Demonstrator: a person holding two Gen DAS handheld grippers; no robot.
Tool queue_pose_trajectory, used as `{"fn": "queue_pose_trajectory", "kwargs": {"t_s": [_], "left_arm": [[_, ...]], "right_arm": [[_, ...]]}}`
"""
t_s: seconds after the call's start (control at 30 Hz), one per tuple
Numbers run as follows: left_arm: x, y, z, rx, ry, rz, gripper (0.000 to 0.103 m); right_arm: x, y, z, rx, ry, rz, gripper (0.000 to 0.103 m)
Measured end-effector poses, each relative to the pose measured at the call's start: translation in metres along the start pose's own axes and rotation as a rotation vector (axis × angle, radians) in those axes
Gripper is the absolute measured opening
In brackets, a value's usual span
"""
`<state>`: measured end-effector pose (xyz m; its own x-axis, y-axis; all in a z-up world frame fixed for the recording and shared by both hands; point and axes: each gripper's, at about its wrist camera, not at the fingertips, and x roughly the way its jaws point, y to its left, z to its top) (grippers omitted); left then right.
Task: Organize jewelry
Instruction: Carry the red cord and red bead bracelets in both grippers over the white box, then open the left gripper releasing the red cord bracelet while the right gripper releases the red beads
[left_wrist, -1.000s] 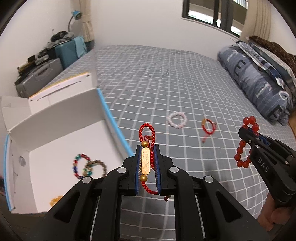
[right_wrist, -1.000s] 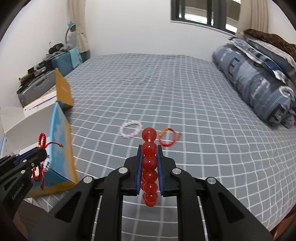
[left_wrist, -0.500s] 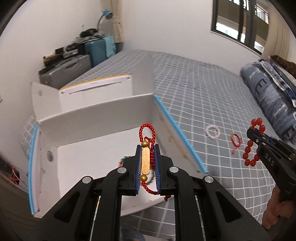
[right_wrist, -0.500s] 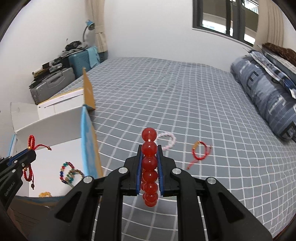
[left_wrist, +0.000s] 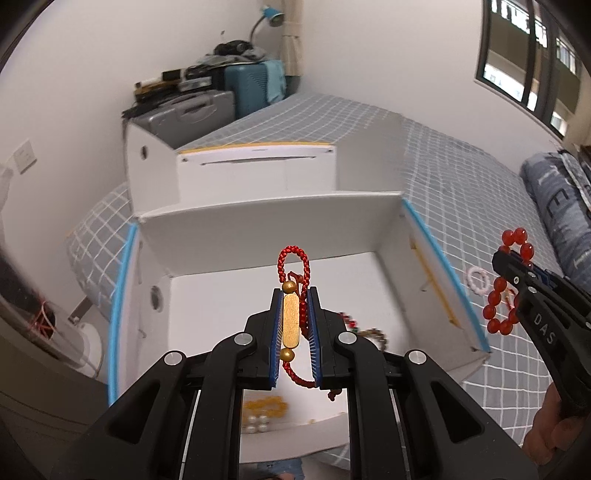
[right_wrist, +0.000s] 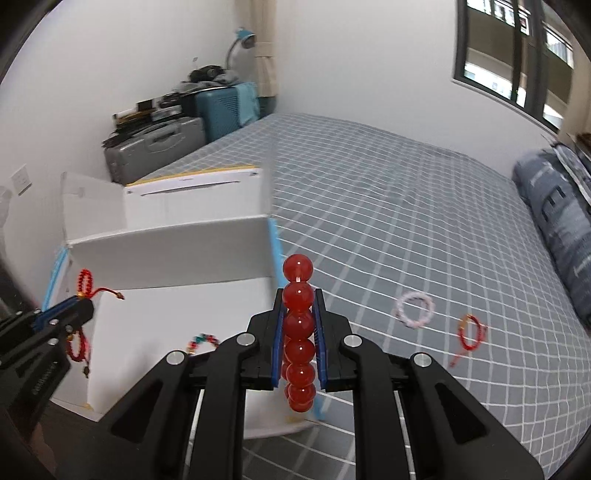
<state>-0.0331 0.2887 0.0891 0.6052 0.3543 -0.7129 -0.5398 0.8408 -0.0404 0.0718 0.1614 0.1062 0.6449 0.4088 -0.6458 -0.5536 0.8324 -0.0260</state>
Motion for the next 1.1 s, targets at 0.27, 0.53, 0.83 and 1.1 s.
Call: {"fn": "queue_pose_trajectory", "kwargs": {"t_s": [0.27,0.53,0.83,1.1], "left_arm": [[0.021,0.032,-0.007,-0.041,0.062,0.034,0.012],[0.047,0.051,-0.013,-0.061,0.131,0.048,0.012],[0.068,0.056,-0.018,-0.060,0.199,0.051,0.012],[0.070,0.058,-0.017,-0.075,0.214,0.060,0.016]], "right_arm": [[0.033,0.052,-0.004,-0.059,0.069,0.099,0.013],[0.068,0.072,-0.018,-0.087,0.150,0.118,0.013],[0.092,0.077,-0.027,-0.098,0.252,0.093,0.013],[0.101,0.079,-0.029,-0.090,0.291,0.094,0.014]]}}
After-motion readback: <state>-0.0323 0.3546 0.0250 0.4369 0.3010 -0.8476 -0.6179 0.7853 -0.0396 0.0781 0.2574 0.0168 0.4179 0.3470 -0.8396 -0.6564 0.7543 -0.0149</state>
